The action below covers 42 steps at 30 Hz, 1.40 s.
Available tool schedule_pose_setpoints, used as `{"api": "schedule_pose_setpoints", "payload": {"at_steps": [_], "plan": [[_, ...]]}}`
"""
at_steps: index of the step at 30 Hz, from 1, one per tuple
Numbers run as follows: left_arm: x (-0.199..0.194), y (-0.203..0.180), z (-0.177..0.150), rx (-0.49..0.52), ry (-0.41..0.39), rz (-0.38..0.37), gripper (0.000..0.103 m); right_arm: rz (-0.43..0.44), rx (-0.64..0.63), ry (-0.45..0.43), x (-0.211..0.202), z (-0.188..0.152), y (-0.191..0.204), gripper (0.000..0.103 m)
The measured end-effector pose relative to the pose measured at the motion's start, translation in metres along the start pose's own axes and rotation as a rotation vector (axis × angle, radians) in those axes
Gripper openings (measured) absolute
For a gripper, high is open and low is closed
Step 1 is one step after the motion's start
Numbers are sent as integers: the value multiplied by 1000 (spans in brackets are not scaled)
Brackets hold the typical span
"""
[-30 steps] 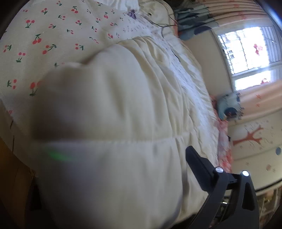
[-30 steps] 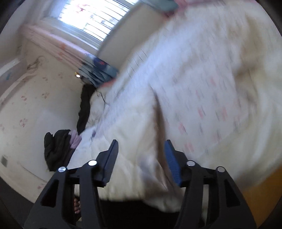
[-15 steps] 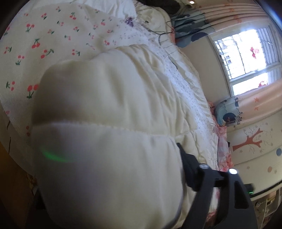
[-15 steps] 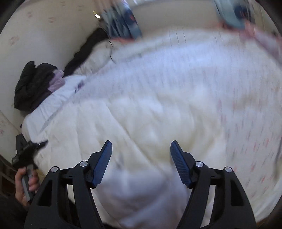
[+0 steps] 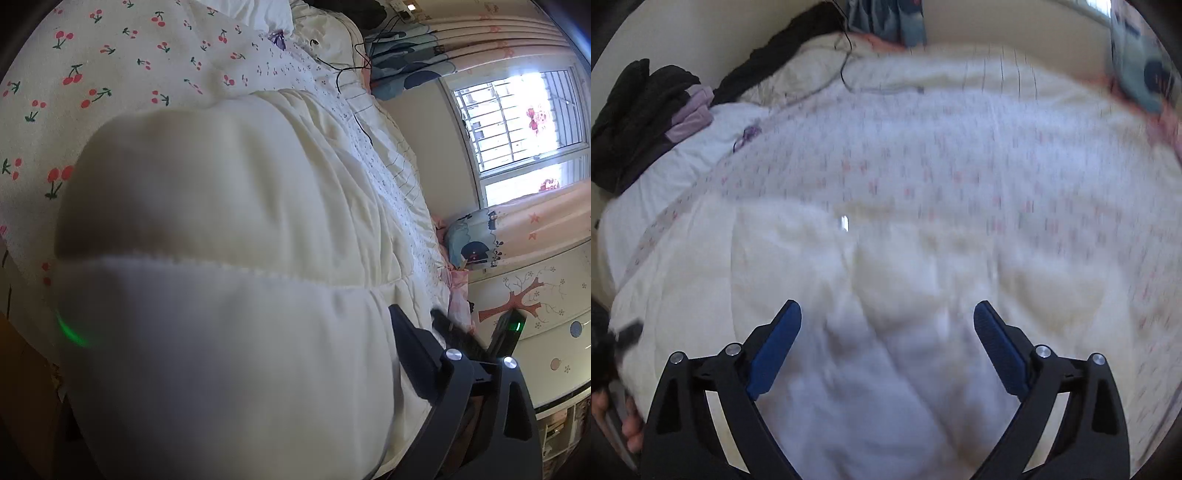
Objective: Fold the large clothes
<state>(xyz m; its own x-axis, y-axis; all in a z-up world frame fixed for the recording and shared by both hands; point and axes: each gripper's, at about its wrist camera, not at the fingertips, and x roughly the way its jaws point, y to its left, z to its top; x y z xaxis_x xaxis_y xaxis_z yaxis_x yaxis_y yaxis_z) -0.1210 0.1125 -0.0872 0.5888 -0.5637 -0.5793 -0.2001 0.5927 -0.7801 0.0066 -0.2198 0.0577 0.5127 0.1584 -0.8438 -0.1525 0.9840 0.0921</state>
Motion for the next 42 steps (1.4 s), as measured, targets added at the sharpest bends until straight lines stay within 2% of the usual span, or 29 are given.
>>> {"api": "schedule_pose_setpoints", "payload": {"at_steps": [3, 4, 5, 6, 7, 9, 11, 13, 14, 16, 17, 20, 22, 23, 25, 27, 30, 31, 33, 35, 38, 42], "plan": [[-1, 1, 0, 0, 2, -8, 91, -56, 11, 38, 42, 23, 0, 92], [0, 1, 0, -2, 6, -10, 92, -88, 9, 78, 61, 25, -1, 92], [0, 1, 1, -1, 8, -12, 93, -107, 11, 175, 94, 21, -4, 94], [0, 1, 1, 3, 12, -21, 95, -88, 28, 229, 114, 16, -7, 96], [0, 1, 2, 5, 17, -24, 95, -85, 36, 222, 118, 17, -6, 95], [0, 6, 4, -11, 26, -39, 95, -56, 56, 180, 97, 19, -9, 91], [-1, 11, 6, -38, 29, -69, 95, 3, 60, 97, 54, 9, -5, 91], [-3, 15, 6, -67, 17, -93, 95, 11, -12, 20, 14, -8, 9, 91], [-2, 17, 5, -81, 9, -94, 95, 8, -43, 20, 7, -17, 16, 91], [-2, 14, 4, -83, -3, -74, 95, -17, -160, 105, 19, -42, 34, 91], [-2, 10, 3, -70, -6, -60, 95, -25, -180, 102, 22, -49, 36, 91], [-7, 6, 1, -56, -8, -61, 95, 2, -67, 61, -4, -55, 26, 91], [-9, 8, 3, -46, -18, -60, 95, 5, -56, -10, -33, -67, 29, 91], [-8, 10, 3, -48, -19, -61, 95, -18, -74, -5, -40, -76, 32, 91], [-5, 12, 4, -58, -21, -58, 95, -53, -137, 76, -27, -92, 41, 91], [-5, 11, 3, -52, -22, -47, 95, -65, -130, 72, -34, -100, 42, 91], [-8, 10, 2, -39, -13, -52, 95, -34, -98, -5, -59, -99, 46, 91], [-8, 9, 2, -30, -12, -50, 95, -38, -109, 0, -61, -102, 50, 91], [-7, 11, 3, -35, -15, -54, 95, -73, -186, 102, -38, -108, 62, 91], [-7, 8, 5, -33, -23, -63, 95, -67, -170, 102, -31, -103, 61, 91], [-7, 7, 6, -24, -31, -50, 95, -44, -150, 71, -43, -103, 57, 91], [-8, 3, 5, -8, -54, -42, 81, -32, -153, 70, -33, -110, 53, 92]]}}
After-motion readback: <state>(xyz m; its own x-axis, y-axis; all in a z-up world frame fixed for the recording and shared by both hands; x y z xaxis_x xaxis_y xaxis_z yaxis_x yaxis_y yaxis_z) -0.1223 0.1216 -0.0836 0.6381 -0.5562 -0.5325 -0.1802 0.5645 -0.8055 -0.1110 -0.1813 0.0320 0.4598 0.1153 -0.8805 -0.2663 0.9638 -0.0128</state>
